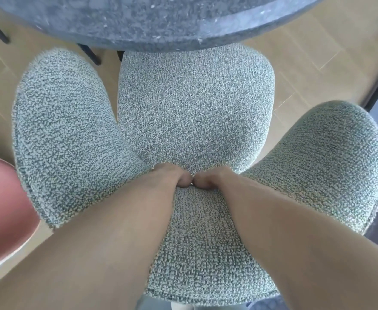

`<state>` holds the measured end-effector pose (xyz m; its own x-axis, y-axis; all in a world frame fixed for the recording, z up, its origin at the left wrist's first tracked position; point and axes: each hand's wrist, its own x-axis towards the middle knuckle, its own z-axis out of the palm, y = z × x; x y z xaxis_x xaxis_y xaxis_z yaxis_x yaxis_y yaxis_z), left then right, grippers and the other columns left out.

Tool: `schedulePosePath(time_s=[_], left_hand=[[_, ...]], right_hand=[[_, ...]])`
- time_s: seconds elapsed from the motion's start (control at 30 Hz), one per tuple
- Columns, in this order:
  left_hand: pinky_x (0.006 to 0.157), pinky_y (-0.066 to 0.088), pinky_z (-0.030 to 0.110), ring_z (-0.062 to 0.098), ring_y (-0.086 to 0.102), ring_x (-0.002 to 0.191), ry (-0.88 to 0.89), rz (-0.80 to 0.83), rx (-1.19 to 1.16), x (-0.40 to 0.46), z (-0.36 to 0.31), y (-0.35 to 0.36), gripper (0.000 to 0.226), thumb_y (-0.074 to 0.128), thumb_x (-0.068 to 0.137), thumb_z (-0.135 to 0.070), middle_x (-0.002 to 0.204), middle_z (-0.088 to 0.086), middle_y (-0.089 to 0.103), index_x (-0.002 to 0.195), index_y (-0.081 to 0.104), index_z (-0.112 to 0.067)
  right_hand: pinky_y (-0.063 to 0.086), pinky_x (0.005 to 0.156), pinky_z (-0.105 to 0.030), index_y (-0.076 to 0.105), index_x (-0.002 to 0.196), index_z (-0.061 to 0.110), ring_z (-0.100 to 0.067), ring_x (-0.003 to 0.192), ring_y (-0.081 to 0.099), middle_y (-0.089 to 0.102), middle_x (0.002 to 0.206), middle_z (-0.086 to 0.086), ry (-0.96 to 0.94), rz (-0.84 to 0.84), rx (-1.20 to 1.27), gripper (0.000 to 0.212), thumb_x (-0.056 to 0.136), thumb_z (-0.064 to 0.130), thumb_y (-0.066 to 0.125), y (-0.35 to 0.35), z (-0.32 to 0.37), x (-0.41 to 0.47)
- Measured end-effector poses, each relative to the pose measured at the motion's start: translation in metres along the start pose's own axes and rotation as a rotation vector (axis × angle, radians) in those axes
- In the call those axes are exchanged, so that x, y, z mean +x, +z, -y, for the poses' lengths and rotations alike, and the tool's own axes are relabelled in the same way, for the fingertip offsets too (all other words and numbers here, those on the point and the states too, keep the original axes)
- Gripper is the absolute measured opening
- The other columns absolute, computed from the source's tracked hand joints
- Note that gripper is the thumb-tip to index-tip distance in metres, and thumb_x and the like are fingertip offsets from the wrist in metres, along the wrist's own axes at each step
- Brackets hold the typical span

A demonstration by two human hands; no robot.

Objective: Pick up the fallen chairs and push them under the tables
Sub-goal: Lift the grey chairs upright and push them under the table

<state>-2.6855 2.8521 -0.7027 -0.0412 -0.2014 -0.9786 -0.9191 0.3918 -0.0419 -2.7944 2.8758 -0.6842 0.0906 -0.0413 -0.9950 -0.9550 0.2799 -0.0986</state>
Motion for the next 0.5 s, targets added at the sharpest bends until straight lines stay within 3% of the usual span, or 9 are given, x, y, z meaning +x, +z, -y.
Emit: schedulePosePath(time_s=[0.23, 0.5], left_hand=[[0.114, 0.036, 0.048, 0.028, 0.046, 0.137, 0.043, 0.021, -0.051, -0.008, -0.023, 0.043, 0.059, 0.030, 0.101, -0.050, 0.156, 0.009, 0.041, 0.148, 0.043, -0.017], [0.116, 0.030, 0.051, 0.029, 0.040, 0.142, 0.075, 0.031, -0.122, -0.008, -0.042, 0.055, 0.059, 0.034, 0.099, -0.048, 0.158, 0.010, 0.038, 0.148, 0.042, -0.017]], right_hand=[[0.032, 0.112, -0.045, 0.044, 0.146, 0.017, -0.024, 0.140, 0.040, 0.041, 0.154, -0.007, 0.019, -0.015, -0.201, 0.050, 0.103, 0.037, 0.029, 0.034, -0.016, -0.002], [0.033, 0.111, -0.044, 0.048, 0.144, 0.016, -0.025, 0.138, 0.043, 0.044, 0.152, -0.008, 0.044, -0.011, -0.225, 0.050, 0.102, 0.039, 0.032, 0.045, -0.035, 0.008]])
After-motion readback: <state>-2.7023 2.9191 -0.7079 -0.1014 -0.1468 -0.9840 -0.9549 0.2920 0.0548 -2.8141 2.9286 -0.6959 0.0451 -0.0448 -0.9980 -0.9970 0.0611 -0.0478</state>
